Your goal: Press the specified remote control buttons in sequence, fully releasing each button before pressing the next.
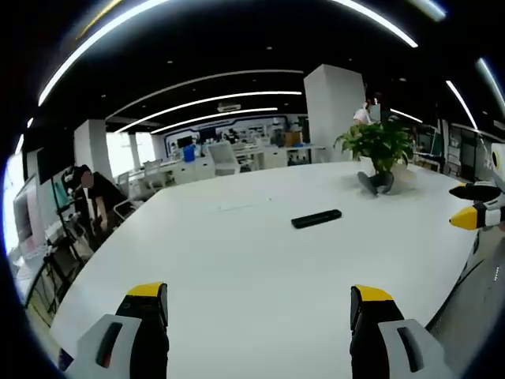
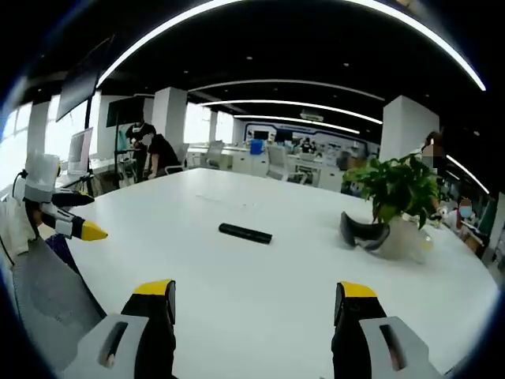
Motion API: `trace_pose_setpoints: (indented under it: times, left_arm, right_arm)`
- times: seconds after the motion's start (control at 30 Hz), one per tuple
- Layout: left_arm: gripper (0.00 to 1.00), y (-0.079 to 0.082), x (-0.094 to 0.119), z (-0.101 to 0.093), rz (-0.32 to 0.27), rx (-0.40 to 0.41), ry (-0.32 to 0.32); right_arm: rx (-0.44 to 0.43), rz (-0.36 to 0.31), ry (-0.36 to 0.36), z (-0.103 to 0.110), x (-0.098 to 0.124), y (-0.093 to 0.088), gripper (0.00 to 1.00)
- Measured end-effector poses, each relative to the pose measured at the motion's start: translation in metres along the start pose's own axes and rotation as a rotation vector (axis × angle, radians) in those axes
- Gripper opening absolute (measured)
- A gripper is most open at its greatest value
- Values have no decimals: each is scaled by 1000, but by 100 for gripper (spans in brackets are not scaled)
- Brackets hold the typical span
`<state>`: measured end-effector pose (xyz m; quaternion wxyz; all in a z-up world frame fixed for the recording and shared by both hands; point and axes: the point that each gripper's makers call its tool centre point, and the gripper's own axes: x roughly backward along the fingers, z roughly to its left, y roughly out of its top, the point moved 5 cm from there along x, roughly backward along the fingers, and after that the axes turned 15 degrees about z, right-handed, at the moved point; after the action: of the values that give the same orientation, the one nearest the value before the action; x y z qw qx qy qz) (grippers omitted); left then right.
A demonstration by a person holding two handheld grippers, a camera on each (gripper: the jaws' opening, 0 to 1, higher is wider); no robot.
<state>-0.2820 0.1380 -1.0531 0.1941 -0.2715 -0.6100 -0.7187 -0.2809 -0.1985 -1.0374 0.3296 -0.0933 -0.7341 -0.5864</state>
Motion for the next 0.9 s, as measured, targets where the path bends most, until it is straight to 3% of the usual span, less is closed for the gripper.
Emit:
trace_pose_setpoints:
  times: [0.9]
  left_arm:
    - [100, 1, 0, -1, -5, 0, -9]
  right_arm:
    - [-19, -25, 7, 0, 1, 4, 93]
